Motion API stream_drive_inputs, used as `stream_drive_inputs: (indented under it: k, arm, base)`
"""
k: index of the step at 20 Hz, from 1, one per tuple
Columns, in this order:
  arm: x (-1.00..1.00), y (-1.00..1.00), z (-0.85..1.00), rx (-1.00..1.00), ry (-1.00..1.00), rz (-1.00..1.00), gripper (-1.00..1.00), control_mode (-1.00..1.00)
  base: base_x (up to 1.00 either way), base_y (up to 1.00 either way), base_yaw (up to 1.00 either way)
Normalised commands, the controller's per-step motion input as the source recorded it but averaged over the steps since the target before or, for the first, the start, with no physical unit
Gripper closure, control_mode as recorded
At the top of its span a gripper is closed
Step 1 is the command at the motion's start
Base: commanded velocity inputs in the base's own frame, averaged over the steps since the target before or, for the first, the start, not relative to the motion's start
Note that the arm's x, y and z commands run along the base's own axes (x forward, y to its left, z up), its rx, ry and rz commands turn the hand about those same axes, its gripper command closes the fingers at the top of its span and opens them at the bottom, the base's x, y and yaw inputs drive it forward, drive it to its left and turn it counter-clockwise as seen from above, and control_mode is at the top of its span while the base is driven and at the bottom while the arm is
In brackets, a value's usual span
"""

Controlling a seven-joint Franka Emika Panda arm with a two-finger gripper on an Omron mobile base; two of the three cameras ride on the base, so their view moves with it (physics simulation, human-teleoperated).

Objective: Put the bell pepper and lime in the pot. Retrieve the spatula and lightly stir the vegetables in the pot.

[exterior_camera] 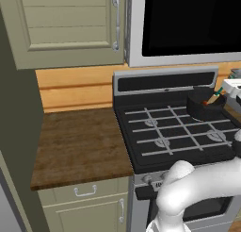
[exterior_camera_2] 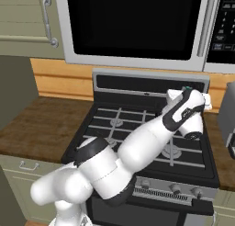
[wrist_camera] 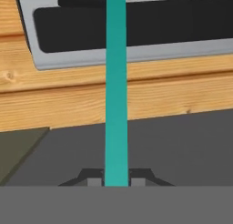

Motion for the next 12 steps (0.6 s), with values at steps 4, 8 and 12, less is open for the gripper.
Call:
stream_drive_inputs:
  k: [4, 8, 12]
  arm:
    - [0.07, 0.0, -0.11, 0.0, 0.0, -0.1, 1.0, -1.0]
    - [0.18, 0.0, -0.12, 0.0, 0.0, -0.06, 1.0, -1.0]
    - [0.13, 0.0, -0.13, 0.0, 0.0, -0.03, 1.0, -1.0]
  base:
    - [0.0, 0.0, 0.0]
    - [0.0, 0.0, 0.0]
    - [0.0, 0.0, 0.0]
